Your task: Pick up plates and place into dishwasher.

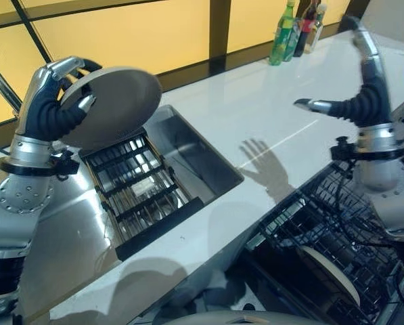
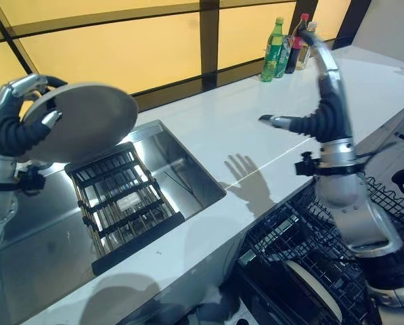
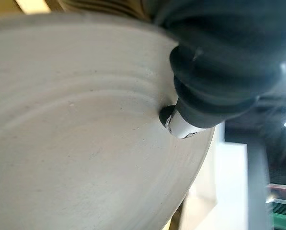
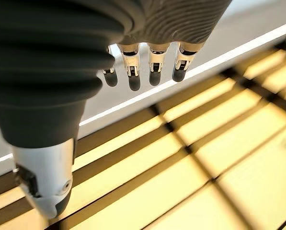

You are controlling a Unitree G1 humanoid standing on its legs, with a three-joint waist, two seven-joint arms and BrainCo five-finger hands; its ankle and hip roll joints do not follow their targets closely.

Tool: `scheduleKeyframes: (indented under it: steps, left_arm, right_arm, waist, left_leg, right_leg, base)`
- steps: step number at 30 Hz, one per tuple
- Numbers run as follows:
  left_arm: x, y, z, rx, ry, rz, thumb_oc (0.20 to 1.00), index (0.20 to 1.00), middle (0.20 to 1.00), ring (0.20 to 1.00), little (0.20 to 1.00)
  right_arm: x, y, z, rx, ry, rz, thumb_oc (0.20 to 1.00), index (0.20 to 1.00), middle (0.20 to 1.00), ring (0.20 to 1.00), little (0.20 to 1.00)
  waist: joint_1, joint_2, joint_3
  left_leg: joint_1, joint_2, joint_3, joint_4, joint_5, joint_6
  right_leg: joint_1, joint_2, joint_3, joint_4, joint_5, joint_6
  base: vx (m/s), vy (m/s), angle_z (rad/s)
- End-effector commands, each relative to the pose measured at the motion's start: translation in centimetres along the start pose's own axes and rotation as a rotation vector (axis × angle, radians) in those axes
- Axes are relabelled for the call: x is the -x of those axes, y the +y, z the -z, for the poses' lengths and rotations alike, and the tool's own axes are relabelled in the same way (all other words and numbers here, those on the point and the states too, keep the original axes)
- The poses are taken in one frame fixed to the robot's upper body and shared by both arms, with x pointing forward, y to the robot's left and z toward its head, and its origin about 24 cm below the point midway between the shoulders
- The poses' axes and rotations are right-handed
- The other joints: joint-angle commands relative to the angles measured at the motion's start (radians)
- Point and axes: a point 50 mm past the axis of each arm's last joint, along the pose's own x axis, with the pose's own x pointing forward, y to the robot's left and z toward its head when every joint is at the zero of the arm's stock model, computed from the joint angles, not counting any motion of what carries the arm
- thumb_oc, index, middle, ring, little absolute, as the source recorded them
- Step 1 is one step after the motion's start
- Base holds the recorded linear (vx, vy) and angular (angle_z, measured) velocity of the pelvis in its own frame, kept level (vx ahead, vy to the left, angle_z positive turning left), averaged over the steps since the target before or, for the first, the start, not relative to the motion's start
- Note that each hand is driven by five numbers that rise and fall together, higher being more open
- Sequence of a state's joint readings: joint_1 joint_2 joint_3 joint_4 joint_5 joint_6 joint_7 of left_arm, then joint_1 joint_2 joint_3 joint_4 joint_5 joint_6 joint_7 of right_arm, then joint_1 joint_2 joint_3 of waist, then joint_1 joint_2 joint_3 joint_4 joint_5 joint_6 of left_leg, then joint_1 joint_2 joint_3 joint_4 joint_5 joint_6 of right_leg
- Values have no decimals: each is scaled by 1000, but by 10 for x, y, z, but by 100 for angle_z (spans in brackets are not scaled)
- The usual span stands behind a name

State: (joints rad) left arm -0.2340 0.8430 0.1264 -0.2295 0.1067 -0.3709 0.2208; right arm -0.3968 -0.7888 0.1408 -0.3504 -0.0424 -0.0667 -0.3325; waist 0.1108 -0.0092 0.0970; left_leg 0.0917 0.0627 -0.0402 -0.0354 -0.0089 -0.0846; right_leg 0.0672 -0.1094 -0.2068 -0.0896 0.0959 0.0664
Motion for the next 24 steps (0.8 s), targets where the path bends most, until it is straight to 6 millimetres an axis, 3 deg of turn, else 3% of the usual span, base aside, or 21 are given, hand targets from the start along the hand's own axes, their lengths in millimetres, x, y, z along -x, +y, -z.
scheduleKeyframes:
  steps: [1, 4, 10, 18, 24]
  left_arm:
    - [-19, -6, -29, 36, -214, -60, 200, 200, 200, 200, 200]
    - [-29, -20, -49, 71, -347, -109, 200, 200, 200, 200, 200]
    - [-35, -36, -79, 181, -546, -174, 200, 200, 200, 200, 200]
    - [-37, -42, -96, 205, -672, -171, 200, 200, 200, 200, 200]
    - [-35, -37, -101, 127, -758, -118, 200, 200, 200, 200, 200]
  right_arm:
    - [-15, 6, -28, -92, -153, -47, 1000, 1000, 1000, 1000, 1000]
    - [-20, 27, -38, -208, -183, -121, 1000, 1000, 1000, 1000, 1000]
    - [-24, 46, -52, -312, -226, -189, 1000, 1000, 1000, 1000, 1000]
    - [-26, 49, -53, -367, -229, -195, 1000, 1000, 1000, 1000, 1000]
    - [-25, 44, -44, -333, -189, -213, 1000, 1000, 1000, 1000, 1000]
  waist:
    - [5, -4, -74]
    - [2, -4, -80]
    - [-13, 0, -89]
    - [-28, 2, -91]
    - [-32, 6, -96]
  left_leg:
    - [-77, -12, -11, 51, -35, 13]
    - [-76, -12, -17, 43, -31, 12]
    - [-72, -12, -16, 32, -26, 13]
    - [-66, -14, -11, 23, -27, 15]
    - [-66, -13, -2, 23, -24, 15]
  right_leg:
    - [2, -58, -17, 203, -203, 61]
    - [2, -54, -17, 208, -207, 58]
    - [-3, -49, -11, 224, -217, 57]
    - [-5, -49, 1, 226, -216, 62]
    - [-4, -50, 5, 222, -210, 65]
  base:
    - [-46, -11, 2]
    - [-41, -14, 2]
    - [-20, -6, 5]
    - [-4, -1, 1]
    - [0, 0, 0]
